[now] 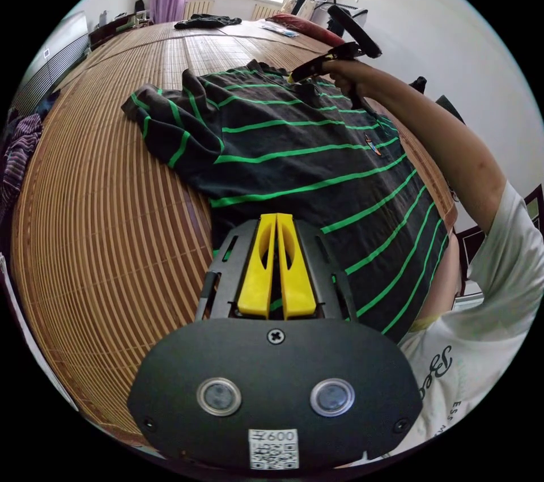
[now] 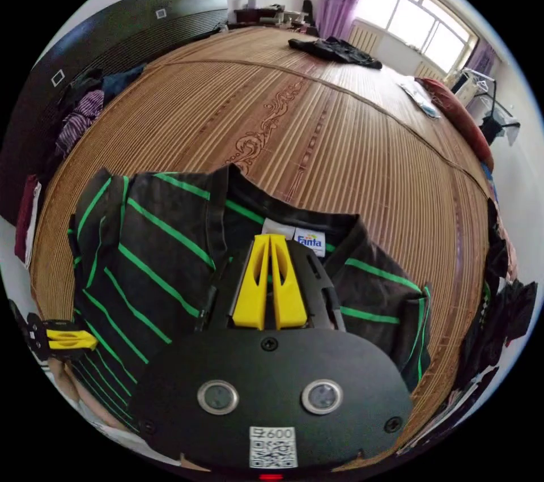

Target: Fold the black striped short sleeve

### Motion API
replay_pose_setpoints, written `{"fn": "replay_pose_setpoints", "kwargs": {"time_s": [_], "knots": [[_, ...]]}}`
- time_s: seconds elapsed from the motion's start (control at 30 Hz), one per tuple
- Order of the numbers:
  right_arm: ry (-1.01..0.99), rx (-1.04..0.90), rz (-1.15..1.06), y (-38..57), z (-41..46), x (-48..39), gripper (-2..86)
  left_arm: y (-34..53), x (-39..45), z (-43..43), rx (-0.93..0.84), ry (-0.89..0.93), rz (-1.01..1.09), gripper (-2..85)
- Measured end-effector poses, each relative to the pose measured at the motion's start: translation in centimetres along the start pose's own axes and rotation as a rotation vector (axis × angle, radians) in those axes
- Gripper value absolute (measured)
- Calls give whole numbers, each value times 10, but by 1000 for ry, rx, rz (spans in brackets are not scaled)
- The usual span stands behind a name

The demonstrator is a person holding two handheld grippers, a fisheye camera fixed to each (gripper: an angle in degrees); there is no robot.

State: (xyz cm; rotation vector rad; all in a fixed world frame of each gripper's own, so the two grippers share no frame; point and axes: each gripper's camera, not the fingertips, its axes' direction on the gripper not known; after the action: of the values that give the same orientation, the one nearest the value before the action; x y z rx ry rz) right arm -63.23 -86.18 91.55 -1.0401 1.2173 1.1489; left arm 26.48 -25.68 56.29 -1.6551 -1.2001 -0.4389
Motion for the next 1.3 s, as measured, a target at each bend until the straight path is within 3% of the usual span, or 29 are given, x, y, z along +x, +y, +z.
{"fn": "replay_pose_setpoints", "kwargs": {"time_s": [0.27, 0.57, 0.67, 0.73, 0.83, 0.97, 1.13, 1.23, 1.3], "knots": [[150, -25, -35, -11, 39, -5, -9, -4, 1, 0, 7, -20, 12, 2], [26, 182, 210, 24, 42, 65, -8, -9, -3, 0, 0, -6, 11, 1], [133, 317, 276, 27, 17, 85, -8, -9, 2, 0, -3, -31, 25, 1], [141, 266, 234, 19, 24, 93, -8, -10, 5, 0, -7, -51, 39, 1], [123, 12, 137, 6, 81, 97, -8, -9, 4, 0, -6, -45, 38, 1], [174, 80, 101, 28, 107, 97, -9, -6, 1, -1, -6, -25, 29, 2], [80, -1, 74, 28, 105, 129, -8, -1, 4, -3, -7, -37, 38, 2], [100, 128, 138, 43, 80, 133, -8, 2, 4, -4, -10, -35, 39, 2], [46, 230, 0, 59, 65, 87, -6, 4, 6, -7, -14, -35, 36, 2]]}}
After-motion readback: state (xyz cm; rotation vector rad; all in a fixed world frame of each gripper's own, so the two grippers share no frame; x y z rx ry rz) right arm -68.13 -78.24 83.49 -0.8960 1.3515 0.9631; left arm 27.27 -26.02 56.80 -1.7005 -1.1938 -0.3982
